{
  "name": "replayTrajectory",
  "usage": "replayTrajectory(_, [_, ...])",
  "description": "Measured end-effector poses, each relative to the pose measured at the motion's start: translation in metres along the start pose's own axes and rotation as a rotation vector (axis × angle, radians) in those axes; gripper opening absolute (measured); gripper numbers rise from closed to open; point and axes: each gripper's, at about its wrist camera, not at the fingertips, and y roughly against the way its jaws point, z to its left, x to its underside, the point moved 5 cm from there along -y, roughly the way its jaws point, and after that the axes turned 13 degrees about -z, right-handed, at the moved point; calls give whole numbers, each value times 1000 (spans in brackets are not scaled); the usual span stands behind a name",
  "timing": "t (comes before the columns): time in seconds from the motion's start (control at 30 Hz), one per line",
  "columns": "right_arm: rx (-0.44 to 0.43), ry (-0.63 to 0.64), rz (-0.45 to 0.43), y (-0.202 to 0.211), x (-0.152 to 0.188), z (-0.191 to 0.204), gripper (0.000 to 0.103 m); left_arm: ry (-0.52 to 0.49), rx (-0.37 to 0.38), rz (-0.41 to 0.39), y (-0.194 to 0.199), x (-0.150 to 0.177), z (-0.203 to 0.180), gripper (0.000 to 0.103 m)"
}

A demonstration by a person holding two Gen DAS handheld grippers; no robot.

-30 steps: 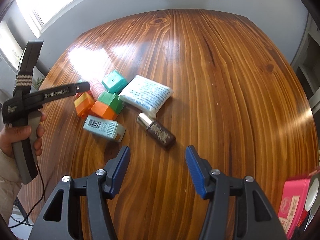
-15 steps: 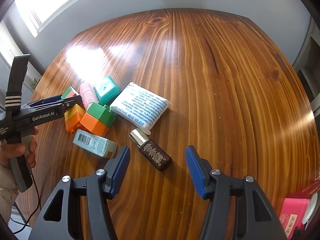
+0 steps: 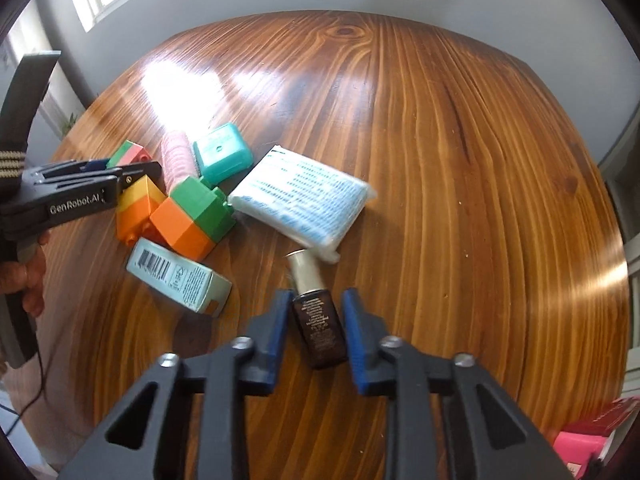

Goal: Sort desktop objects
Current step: 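Lift the green-pink brick and brown bottle and carry them over the tin box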

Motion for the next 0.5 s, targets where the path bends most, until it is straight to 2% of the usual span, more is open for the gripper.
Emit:
replayTrajectory(0.3, [-27, -56, 7, 23, 19, 2, 22, 49, -34, -15, 35, 16, 7, 47])
replayTrajectory(0.5, [-46, -72, -1, 46, 34, 3, 22, 48, -36, -7, 52, 31, -10, 47])
